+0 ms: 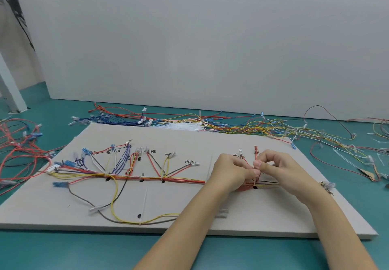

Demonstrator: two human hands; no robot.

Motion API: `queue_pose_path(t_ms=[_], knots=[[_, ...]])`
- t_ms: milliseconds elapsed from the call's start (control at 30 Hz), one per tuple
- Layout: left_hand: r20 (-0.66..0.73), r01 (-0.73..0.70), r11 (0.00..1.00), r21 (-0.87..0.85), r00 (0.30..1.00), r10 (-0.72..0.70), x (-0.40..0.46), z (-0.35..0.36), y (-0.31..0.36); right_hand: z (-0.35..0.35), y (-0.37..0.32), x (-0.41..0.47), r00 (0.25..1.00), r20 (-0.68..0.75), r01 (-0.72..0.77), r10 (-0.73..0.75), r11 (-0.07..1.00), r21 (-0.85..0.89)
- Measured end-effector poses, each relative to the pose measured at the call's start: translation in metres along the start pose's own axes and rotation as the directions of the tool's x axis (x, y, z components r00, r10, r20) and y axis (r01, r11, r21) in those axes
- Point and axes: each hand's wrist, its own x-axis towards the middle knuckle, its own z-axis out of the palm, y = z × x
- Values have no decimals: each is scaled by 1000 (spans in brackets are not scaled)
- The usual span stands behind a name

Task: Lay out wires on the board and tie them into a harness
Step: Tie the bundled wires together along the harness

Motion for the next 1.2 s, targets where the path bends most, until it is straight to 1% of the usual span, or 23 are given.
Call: queue_pose_path(t_ms=[67,100,200,267,367,500,633,733,767,800,867,900,933,1000,1033,1067,1100,1200], knots=[[-5,7,997,72,1000,-6,-1,1,2,2,-1,0,1000,16,11,-11,1000,20],[-18,-4,991,136,1000,6,-2,2,2,2,-1,0,1000,4,21,-21,998,51],[-48,-58,952,301,996,76,-4,4,4,-1,-4,0,995,-82,70,-56,982,177],[-66,-88,913,398,990,124,-6,7,6,-2,-5,1,993,-99,87,-68,975,205],[-84,-134,832,538,974,211,-11,13,7,-2,-2,0,996,-62,80,-67,968,239],[-94,-163,769,618,956,278,-15,19,3,0,-2,0,997,-28,83,-78,940,331],[-110,-144,757,637,955,275,-13,21,3,6,-4,0,998,13,51,-63,899,435],[-63,-164,728,665,960,273,-13,21,4,5,-10,-2,998,54,12,-40,899,437],[-22,-185,708,682,962,272,-14,19,4,6,-13,-2,998,45,12,-32,919,395],[24,-211,680,702,961,274,-15,14,5,8,-15,-2,999,16,27,-34,950,310],[73,-249,615,748,952,297,-21,-5,8,15,-16,-2,995,-70,74,-72,997,26],[72,-253,569,782,945,320,-24,-19,10,16,-15,-3,991,-99,83,-93,991,-104],[78,-253,490,834,934,350,-27,-34,12,15,-13,-6,991,-95,76,-96,978,-196],[121,-242,284,928,915,384,-34,-66,13,6,-8,-13,999,19,48,-44,920,-389],[142,-241,220,945,910,389,-36,-80,11,2,-4,-15,997,71,44,-10,869,-493],[157,-247,196,949,910,383,-38,-92,8,-1,1,-17,995,94,44,13,816,-576],[164,-254,211,944,915,369,-39,-103,4,-1,3,-18,995,96,48,13,796,-604],[137,-256,373,892,939,316,-37,-127,-9,4,10,-22,998,43,55,-39,867,-496]])
